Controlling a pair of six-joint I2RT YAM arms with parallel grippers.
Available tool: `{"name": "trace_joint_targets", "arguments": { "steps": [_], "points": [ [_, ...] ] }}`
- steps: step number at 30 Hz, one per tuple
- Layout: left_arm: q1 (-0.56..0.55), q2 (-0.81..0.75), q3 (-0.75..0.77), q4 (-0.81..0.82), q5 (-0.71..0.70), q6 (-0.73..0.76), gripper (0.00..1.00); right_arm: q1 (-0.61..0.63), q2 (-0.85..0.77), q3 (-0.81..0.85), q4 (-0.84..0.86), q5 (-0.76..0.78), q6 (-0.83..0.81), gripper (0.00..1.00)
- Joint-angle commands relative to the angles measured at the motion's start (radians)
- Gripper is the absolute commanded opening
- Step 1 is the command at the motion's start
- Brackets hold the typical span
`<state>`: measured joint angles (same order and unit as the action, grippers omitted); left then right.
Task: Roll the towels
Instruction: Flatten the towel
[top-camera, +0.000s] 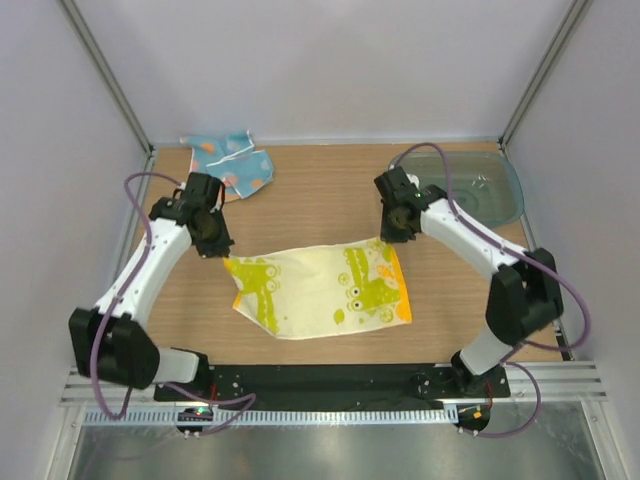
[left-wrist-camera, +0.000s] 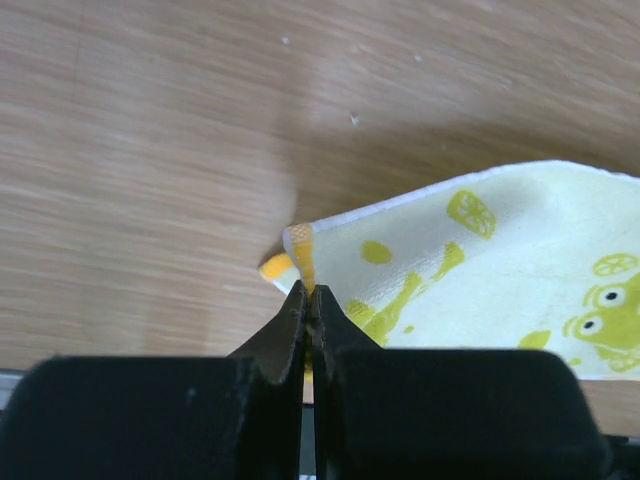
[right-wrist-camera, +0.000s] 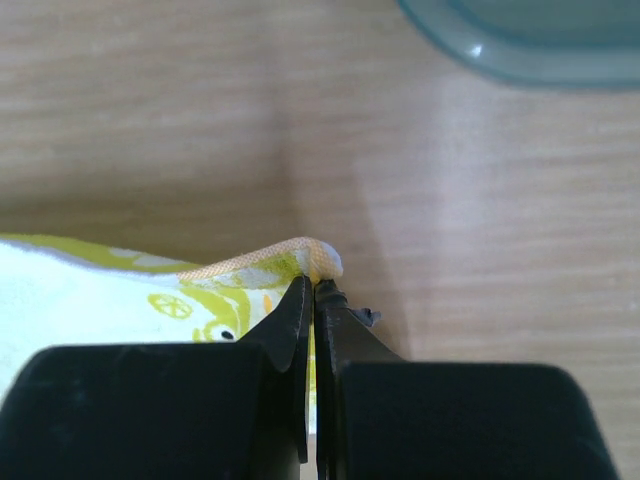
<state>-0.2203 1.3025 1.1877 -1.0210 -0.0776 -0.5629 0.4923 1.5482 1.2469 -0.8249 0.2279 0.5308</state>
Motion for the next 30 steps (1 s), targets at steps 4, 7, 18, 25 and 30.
{"name": "trace_joint_targets", "arguments": {
  "steps": [4,7,18,25,30],
  "points": [
    [0.068,0.26,0.225,0.09,-0.057,0.121,0.0,-0.066,0.278,0.253,0.107,-0.025,-0.092,0.01],
    [0.087,0.427,0.317,0.085,-0.059,0.15,0.0,-0.089,0.38,0.393,0.06,-0.009,-0.103,0.01],
    [0.116,0.654,0.584,0.007,-0.112,0.158,0.58,-0.164,0.514,0.735,-0.074,-0.032,-0.16,0.68],
    [0.116,0.43,0.326,0.032,-0.105,0.08,0.61,-0.161,0.286,0.498,-0.025,-0.113,-0.144,0.69],
    [0.116,0.226,0.043,0.128,-0.021,-0.04,0.59,-0.161,0.119,0.181,0.079,-0.216,-0.127,0.67]
  ]
}}
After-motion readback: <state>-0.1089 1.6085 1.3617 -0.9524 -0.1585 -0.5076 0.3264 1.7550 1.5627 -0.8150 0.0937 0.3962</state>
